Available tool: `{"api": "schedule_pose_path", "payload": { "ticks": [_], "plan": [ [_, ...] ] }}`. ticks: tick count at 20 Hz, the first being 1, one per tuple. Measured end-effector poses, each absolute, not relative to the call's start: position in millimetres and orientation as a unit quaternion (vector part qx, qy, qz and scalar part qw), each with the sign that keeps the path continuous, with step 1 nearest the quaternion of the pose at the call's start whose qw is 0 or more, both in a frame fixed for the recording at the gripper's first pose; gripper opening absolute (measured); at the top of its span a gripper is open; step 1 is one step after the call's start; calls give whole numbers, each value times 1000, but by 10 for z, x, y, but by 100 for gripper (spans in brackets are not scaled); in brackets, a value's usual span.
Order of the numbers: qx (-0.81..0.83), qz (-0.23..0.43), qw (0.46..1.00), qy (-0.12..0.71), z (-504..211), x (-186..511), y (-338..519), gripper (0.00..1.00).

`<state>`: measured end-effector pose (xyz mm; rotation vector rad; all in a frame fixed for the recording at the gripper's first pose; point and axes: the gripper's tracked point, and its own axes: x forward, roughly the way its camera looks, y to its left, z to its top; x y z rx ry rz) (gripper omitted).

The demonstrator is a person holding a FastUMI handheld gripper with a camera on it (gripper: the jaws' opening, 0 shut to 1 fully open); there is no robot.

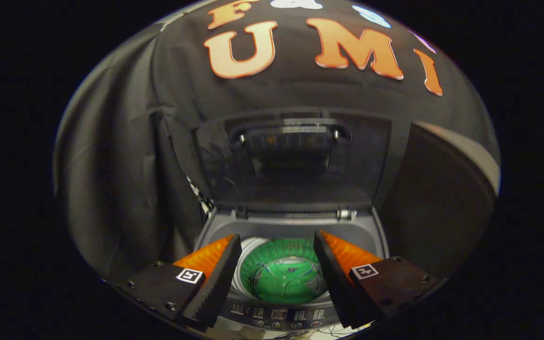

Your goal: Put the clothes into the washing machine and then close the washing machine lid.

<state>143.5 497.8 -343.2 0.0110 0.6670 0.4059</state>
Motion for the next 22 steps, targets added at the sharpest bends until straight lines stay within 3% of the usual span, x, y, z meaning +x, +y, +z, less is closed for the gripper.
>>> {"api": "schedule_pose_path", "payload": {
  "ticks": [7,11,22],
  "plan": [
    [52,204,957,201,-1945,1976,4928,98],
    [37,187,970,150,-1549,2498,4822,98],
    [49,158,960,225,-2433,3564,4852,98]
  ]
}}
